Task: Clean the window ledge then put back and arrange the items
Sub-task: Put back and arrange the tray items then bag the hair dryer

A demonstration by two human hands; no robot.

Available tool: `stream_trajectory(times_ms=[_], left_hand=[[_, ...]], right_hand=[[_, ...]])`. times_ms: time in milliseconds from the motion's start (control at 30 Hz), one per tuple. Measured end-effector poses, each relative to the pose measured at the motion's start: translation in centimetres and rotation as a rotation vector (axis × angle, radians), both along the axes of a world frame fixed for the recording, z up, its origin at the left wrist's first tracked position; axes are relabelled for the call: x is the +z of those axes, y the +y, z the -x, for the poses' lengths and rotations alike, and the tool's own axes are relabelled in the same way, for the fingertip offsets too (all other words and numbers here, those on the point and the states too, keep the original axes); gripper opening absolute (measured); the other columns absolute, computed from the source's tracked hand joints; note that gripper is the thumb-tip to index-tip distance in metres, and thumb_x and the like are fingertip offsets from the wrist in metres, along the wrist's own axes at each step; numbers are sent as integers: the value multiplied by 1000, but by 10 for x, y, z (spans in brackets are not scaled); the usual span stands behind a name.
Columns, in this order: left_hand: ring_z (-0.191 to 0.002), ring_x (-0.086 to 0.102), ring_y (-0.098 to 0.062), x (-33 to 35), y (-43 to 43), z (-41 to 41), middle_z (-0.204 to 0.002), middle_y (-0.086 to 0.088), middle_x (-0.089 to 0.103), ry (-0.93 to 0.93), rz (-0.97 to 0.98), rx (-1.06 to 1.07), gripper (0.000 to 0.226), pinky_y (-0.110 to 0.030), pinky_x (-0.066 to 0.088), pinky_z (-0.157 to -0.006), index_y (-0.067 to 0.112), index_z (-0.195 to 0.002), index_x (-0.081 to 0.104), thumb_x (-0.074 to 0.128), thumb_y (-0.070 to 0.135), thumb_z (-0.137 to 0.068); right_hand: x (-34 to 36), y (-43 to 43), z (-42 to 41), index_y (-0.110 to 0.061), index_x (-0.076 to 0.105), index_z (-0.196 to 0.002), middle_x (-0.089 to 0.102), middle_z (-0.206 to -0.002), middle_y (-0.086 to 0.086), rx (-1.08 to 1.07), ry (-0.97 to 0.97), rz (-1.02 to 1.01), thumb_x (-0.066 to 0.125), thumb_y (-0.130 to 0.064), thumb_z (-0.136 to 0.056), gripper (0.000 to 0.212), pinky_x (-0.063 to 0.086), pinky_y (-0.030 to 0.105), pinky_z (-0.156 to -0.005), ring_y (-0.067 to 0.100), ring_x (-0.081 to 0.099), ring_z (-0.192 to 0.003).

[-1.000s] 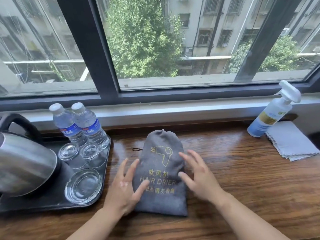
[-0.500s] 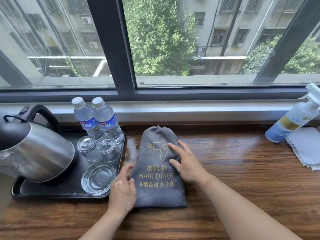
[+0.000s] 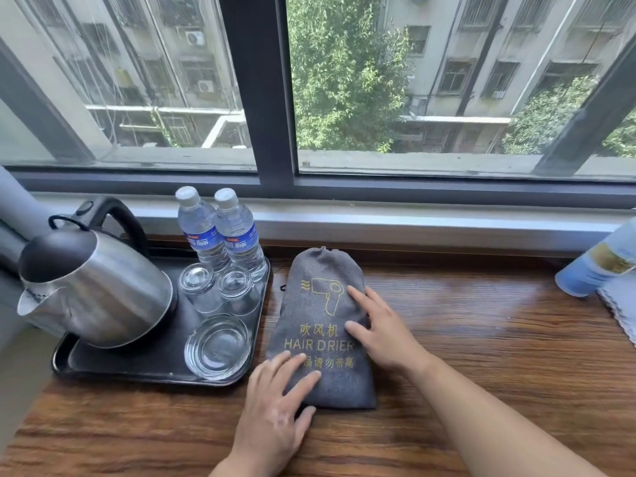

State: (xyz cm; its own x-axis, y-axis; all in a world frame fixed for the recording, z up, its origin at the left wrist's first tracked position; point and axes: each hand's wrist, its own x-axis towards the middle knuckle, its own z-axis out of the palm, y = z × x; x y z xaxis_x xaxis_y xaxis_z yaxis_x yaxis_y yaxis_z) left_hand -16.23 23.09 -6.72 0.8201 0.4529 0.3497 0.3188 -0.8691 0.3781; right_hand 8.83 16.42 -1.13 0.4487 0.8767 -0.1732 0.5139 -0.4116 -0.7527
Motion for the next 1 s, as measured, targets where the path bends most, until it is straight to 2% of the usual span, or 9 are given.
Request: stream_trajectory(times_ms=[300, 500, 600, 667, 767, 833, 900, 933, 1000], left_hand=[[-131, 52, -28, -3, 25, 8, -137, -1, 63, 26, 58, 92, 54, -46, 37, -110, 21, -125, 67, 55, 18, -73], [-121, 56, -27, -3, 32, 16, -128, -3, 67, -2, 29, 60, 46, -41, 41, -107, 16, -112, 73, 51, 8, -71], [-109, 62, -27, -9, 32, 35, -115, -2, 70, -51, -40, 48, 31, -40, 46, -99, 14, -100, 75, 54, 6, -78], [-104, 62, -25, -10, 33, 51, -109, -1, 70, -73, -95, 49, 26, -39, 48, -94, 14, -95, 76, 57, 7, -81], [-92, 58, -16, -4, 27, 66, -95, 2, 69, -87, -87, 78, 19, -32, 46, -82, 14, -87, 76, 59, 14, -82], [-75, 55, -4, 7, 20, 67, -77, 12, 64, -74, 108, 226, 12, -20, 46, -76, 20, -79, 73, 62, 21, -83], [-55, 56, -1, 22, 13, 58, -57, 13, 64, -10, 509, 556, 18, -19, 48, -71, 26, -68, 70, 73, 25, -86], [-49, 60, -8, 26, 12, 52, -55, 9, 68, 2, 730, 681, 22, -28, 51, -69, 23, -66, 72, 77, 27, -86], [-44, 61, -20, 32, 11, 42, -57, -6, 72, -112, 1140, 820, 28, -30, 49, -56, 9, -71, 75, 78, 30, -89]], right_hand=[[-1, 35, 8, -22, 36, -154, 28, -160, 2, -14, 14, 29, 64, -26, -92, 68, 27, 32, -120, 17, 35, -144], [3, 29, 14, -25, 36, -154, 33, -158, 3, -32, -29, 60, 65, -30, -91, 70, 23, 25, -119, 16, 31, -146], [2, -2, 27, -31, 37, -152, 58, -134, -4, -57, -16, 78, 71, -31, -86, 75, 44, 26, -105, 8, 62, -110], [0, -27, 37, -34, 43, -144, 72, -102, -12, -120, -12, 129, 73, -33, -83, 67, 49, 24, -90, 0, 67, -85], [-2, -53, 51, -30, 54, -124, 71, -67, -17, -184, 22, 217, 72, -36, -84, 44, 50, 23, -80, -4, 66, -70], [-5, -58, 57, -30, 59, -108, 71, -63, -15, -202, 56, 276, 71, -41, -83, 30, 53, 24, -77, -2, 66, -61], [-8, -59, 59, -30, 63, -92, 71, -64, -14, -237, 43, 321, 69, -55, -75, 30, 55, 27, -76, 3, 67, -61], [-9, -59, 60, -29, 65, -85, 71, -64, -13, -252, 42, 328, 67, -59, -71, 33, 56, 28, -74, 6, 68, -60], [-8, -56, 61, -23, 68, -78, 72, -63, -11, -259, 74, 348, 69, -54, -75, 31, 57, 27, -70, 9, 67, -56]])
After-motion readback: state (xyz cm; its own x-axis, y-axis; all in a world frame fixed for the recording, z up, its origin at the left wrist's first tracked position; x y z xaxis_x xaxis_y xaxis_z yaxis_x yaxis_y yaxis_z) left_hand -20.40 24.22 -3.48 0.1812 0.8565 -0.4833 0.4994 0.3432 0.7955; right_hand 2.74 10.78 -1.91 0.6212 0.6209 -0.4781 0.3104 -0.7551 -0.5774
